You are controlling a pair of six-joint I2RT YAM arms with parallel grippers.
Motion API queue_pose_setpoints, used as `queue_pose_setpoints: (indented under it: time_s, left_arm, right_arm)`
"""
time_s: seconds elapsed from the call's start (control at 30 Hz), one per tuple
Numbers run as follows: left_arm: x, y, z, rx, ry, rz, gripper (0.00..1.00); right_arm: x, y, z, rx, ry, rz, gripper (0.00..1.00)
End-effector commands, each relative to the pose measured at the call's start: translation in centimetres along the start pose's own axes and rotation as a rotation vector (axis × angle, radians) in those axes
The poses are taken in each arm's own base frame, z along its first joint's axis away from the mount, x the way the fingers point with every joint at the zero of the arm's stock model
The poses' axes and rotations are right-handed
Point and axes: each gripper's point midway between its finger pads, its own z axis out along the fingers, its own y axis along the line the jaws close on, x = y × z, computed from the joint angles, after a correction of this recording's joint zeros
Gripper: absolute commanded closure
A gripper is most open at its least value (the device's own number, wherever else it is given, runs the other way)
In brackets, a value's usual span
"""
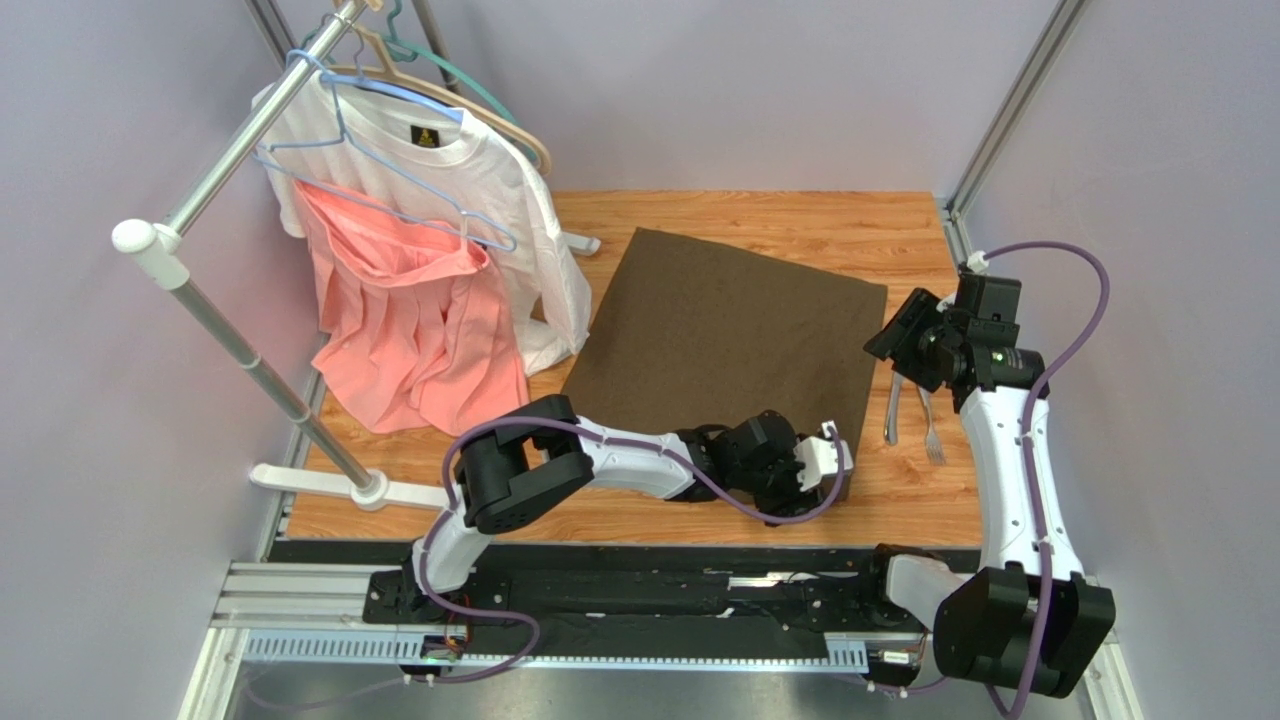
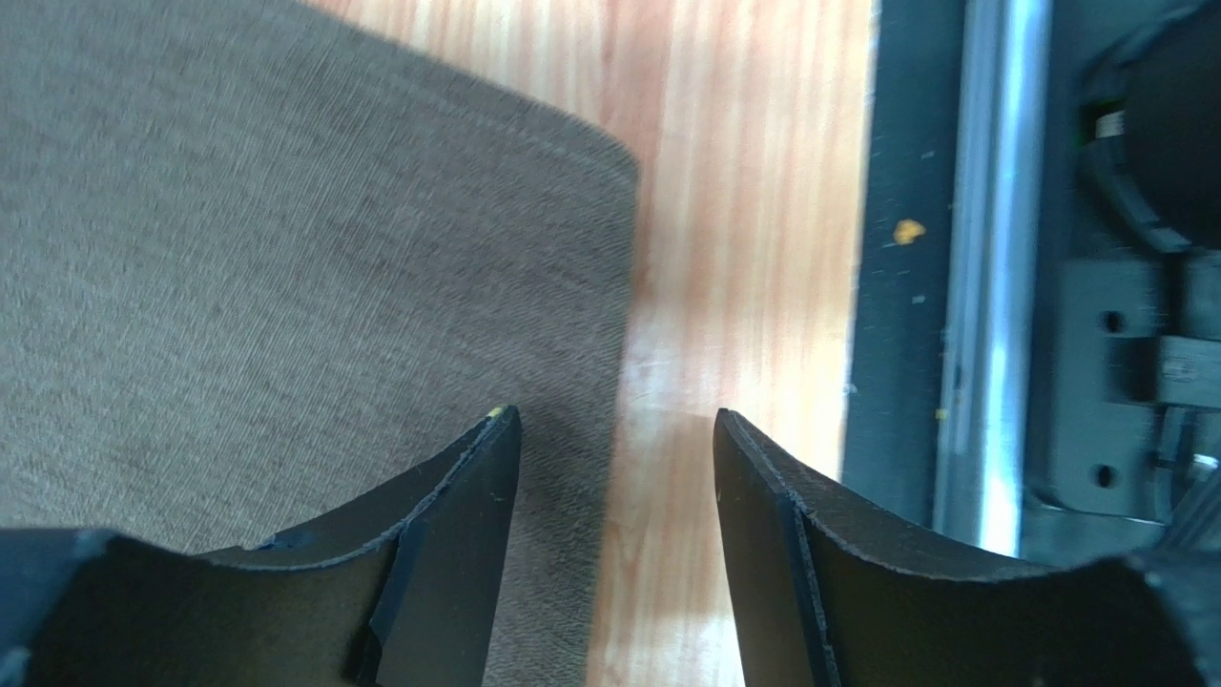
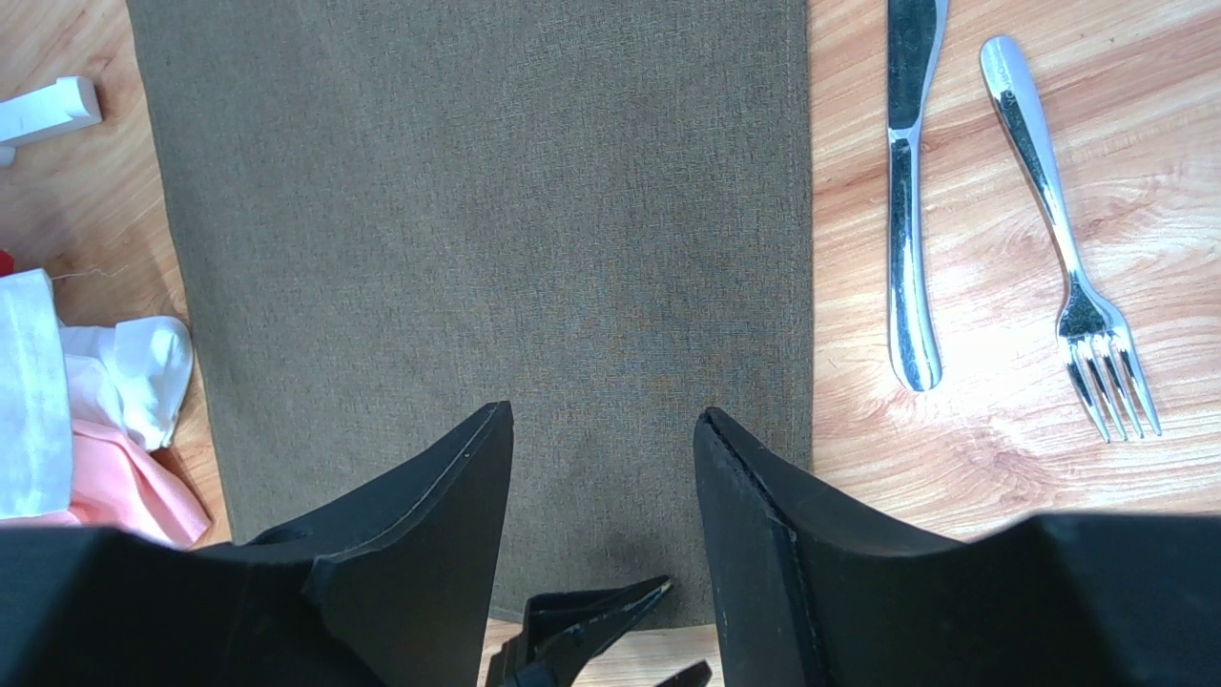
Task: Fold the napkin, place the utensils inside, and roll it up
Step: Flatten the napkin out
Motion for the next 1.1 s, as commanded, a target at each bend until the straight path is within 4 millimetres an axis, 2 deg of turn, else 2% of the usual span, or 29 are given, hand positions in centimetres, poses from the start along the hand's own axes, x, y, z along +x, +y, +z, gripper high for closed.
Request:
queue_pose_setpoints:
  time_s: [0.0, 0.1, 0.2, 0.3, 0.33, 0.4, 0.43, 0.47, 0.5, 0.57, 0.6, 0.7, 0.8, 0.87, 0.9, 1.0, 1.07]
  left_arm:
    - [-0.8, 1.1, 0.6, -0.062, -0.020, 0.020, 0.40]
    - [-0.4, 1.6, 0.9, -0.090, -0.013, 0.008, 0.43]
    - [-0.2, 2.2, 0.9, -0.127, -0.016, -0.004, 0.50]
    - [-0.1, 2.5, 1.0, -0.147, -0.014, -0.008, 0.65]
    - [0.0, 2.6, 1.1, -0.146, -0.013, -0.009, 0.75]
    - [0.0, 2.1, 1.0, -0.118, -0.015, -0.012, 0.87]
    - [-0.5, 1.9, 0.9, -0.113, -0.031, -0.013, 0.99]
    - [-0.5, 1.8, 0.6, -0.110, -0.034, -0.017, 1.00]
    - [-1.7, 1.7, -0.1, -0.110, -0.063, -0.011, 1.00]
    - [-2.7, 1.5, -1.0, -0.102, -0.082, -0.043, 1.00]
    - [-4.1, 1.4, -1.9, -0.070, -0.110, -0.056, 1.00]
    - [-5.7, 1.1, -3.9, 0.017, -0.145, -0.144, 1.00]
    - [-6.0, 1.4, -5.4, 0.068, -0.181, -0.231, 0.98]
    - [-5.6, 2.9, -5.9, 0.062, -0.202, -0.291, 0.89]
    - [-5.3, 3.3, -5.9, 0.059, -0.197, -0.306, 0.69]
    - [-4.4, 4.7, -6.0, 0.009, -0.158, -0.328, 0.55]
    - [-4.2, 4.9, -6.3, -0.007, -0.155, -0.327, 0.52]
  right_arm:
    - [-0.4, 0.7, -0.4, -0.053, -0.025, -0.017, 0.46]
    - [-0.4, 1.0, -0.4, -0.073, -0.023, -0.012, 0.46]
    - [-0.4, 1.4, -0.4, -0.093, -0.021, -0.012, 0.47]
    - [-0.3, 1.5, -0.3, -0.102, -0.017, -0.011, 0.47]
    - [-0.3, 1.5, -0.2, -0.102, -0.017, -0.011, 0.47]
    - [-0.2, 1.3, -0.1, -0.097, -0.015, -0.013, 0.46]
    - [-0.2, 1.3, 0.0, -0.094, -0.013, -0.015, 0.47]
    - [-0.2, 1.2, 0.0, -0.094, -0.013, -0.015, 0.46]
    - [0.0, 1.1, 0.1, -0.090, -0.008, -0.016, 0.47]
    - [0.0, 1.1, 0.2, -0.089, -0.009, -0.015, 0.47]
    - [0.0, 1.0, 0.2, -0.087, -0.005, -0.013, 0.46]
    - [0.0, 1.0, 0.3, -0.085, -0.006, -0.013, 0.47]
    - [0.1, 0.7, 0.3, -0.074, -0.005, -0.018, 0.47]
    - [0.2, 0.5, 0.5, -0.068, -0.002, -0.019, 0.47]
    - [0.2, 0.5, 0.5, -0.068, 0.000, -0.018, 0.46]
    - [0.5, 0.5, 0.7, -0.071, 0.013, -0.014, 0.47]
    - [0.8, 0.3, 0.9, -0.064, 0.024, -0.019, 0.47]
